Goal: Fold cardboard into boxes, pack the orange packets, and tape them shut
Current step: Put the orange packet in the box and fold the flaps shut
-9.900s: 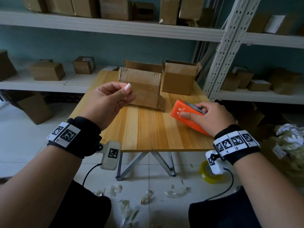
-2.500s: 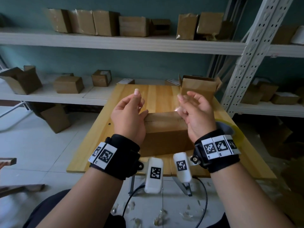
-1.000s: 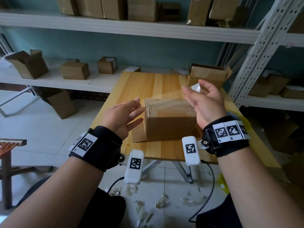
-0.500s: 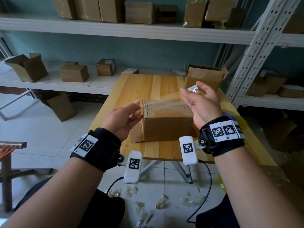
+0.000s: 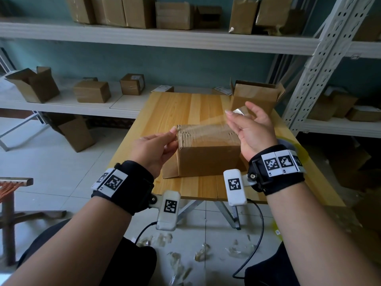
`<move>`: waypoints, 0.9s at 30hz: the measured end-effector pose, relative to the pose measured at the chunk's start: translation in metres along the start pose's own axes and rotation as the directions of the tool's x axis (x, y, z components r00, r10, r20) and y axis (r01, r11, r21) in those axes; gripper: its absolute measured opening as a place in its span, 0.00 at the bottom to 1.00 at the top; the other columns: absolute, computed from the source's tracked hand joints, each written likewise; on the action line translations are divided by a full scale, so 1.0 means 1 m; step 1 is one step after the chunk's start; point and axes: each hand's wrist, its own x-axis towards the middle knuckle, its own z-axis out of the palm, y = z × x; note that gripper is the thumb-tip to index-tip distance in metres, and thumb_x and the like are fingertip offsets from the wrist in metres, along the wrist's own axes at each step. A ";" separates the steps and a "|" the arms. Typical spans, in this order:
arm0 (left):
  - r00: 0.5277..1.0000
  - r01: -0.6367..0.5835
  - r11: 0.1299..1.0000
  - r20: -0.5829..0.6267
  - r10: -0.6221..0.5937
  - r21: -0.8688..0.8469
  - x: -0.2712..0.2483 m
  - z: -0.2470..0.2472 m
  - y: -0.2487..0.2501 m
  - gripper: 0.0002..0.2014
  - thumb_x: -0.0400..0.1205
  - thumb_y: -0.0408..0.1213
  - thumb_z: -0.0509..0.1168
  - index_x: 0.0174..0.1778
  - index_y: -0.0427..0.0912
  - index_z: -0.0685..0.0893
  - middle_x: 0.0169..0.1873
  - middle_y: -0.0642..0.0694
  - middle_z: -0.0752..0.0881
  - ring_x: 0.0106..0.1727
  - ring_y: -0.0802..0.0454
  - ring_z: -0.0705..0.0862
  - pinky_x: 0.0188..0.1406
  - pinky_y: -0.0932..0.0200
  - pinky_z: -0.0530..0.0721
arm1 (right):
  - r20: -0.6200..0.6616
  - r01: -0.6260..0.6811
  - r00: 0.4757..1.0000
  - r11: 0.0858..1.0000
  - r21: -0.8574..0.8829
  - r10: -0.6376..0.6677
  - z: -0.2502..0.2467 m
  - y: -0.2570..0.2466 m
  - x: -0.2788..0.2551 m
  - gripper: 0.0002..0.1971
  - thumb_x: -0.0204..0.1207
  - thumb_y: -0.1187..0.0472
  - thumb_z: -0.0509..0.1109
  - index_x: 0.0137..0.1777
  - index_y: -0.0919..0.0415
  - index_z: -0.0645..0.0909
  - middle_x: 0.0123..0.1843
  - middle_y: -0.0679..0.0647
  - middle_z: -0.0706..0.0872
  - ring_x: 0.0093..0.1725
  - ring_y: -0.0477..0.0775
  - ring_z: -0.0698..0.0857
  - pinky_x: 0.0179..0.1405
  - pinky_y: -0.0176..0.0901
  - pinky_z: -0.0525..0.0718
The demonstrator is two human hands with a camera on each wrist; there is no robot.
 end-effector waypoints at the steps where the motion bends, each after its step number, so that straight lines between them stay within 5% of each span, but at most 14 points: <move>1: 1.000 0.006 1.000 -0.005 -0.006 0.017 0.000 0.000 -0.001 0.09 0.81 0.36 0.80 0.50 0.35 0.90 0.43 0.40 0.95 0.39 0.53 0.91 0.52 0.54 0.95 | 0.007 0.000 1.000 1.000 0.001 0.000 -0.001 0.001 0.001 0.42 0.72 0.74 0.84 0.84 0.61 0.70 0.47 0.53 0.81 0.63 0.56 0.90 0.70 0.54 0.89; 9: 0.990 0.015 0.995 -0.145 0.000 0.099 -0.009 0.009 -0.008 0.09 0.82 0.43 0.80 0.49 0.43 0.88 0.49 0.43 0.96 0.47 0.49 0.91 0.56 0.50 0.95 | -0.006 0.026 1.000 0.999 -0.038 -0.027 -0.001 0.006 0.000 0.41 0.72 0.72 0.85 0.84 0.59 0.72 0.42 0.49 0.78 0.59 0.53 0.90 0.70 0.56 0.89; 14: 0.979 0.077 0.997 -0.189 -0.071 0.026 -0.009 0.017 -0.010 0.22 0.82 0.45 0.80 0.68 0.41 0.85 0.56 0.43 0.94 0.52 0.51 0.91 0.43 0.56 0.92 | -0.016 0.032 0.999 0.999 -0.017 -0.033 0.001 0.004 -0.003 0.41 0.71 0.73 0.85 0.83 0.60 0.72 0.46 0.51 0.79 0.63 0.55 0.91 0.69 0.55 0.90; 16: 0.969 0.108 0.994 -0.225 -0.103 0.012 -0.008 0.021 -0.010 0.22 0.82 0.46 0.79 0.68 0.41 0.83 0.55 0.43 0.93 0.53 0.49 0.92 0.44 0.54 0.92 | -0.023 0.031 0.999 0.999 -0.004 -0.032 0.003 0.004 -0.004 0.41 0.70 0.73 0.86 0.83 0.60 0.73 0.48 0.53 0.79 0.66 0.59 0.91 0.69 0.55 0.90; 19: 0.955 0.232 0.972 -0.185 -0.233 -0.024 -0.008 0.025 -0.007 0.15 0.85 0.43 0.76 0.59 0.39 0.82 0.40 0.44 0.93 0.37 0.50 0.93 0.43 0.54 0.94 | -0.049 0.043 0.998 0.999 0.000 -0.043 0.003 0.005 -0.005 0.41 0.70 0.72 0.86 0.82 0.60 0.73 0.51 0.56 0.79 0.68 0.62 0.90 0.68 0.55 0.90; 23: 0.950 0.284 0.955 -0.111 -0.292 -0.087 -0.009 0.026 0.000 0.05 0.92 0.36 0.67 0.59 0.50 0.86 0.37 0.48 0.90 0.17 0.56 0.84 0.16 0.62 0.81 | -0.057 0.040 0.998 0.999 0.014 -0.039 0.005 0.004 -0.007 0.41 0.69 0.72 0.86 0.81 0.61 0.74 0.55 0.59 0.76 0.69 0.62 0.90 0.67 0.54 0.91; 25: 0.956 0.264 0.958 -0.102 -0.275 -0.113 -0.008 0.026 -0.001 0.12 0.93 0.34 0.63 0.59 0.55 0.90 0.32 0.49 0.88 0.18 0.57 0.82 0.19 0.60 0.85 | -0.058 0.036 0.998 0.999 0.017 -0.035 0.005 0.004 -0.007 0.41 0.68 0.72 0.86 0.81 0.61 0.74 0.55 0.59 0.76 0.69 0.61 0.90 0.67 0.53 0.91; 27: 0.972 0.220 0.974 -0.070 -0.224 -0.056 -0.010 0.028 -0.002 0.16 0.95 0.34 0.60 0.63 0.57 0.91 0.39 0.48 0.91 0.30 0.55 0.87 0.39 0.51 0.95 | -0.057 0.039 0.998 0.999 0.013 -0.038 0.005 0.003 -0.007 0.41 0.69 0.72 0.86 0.81 0.61 0.74 0.55 0.58 0.76 0.70 0.61 0.89 0.66 0.52 0.91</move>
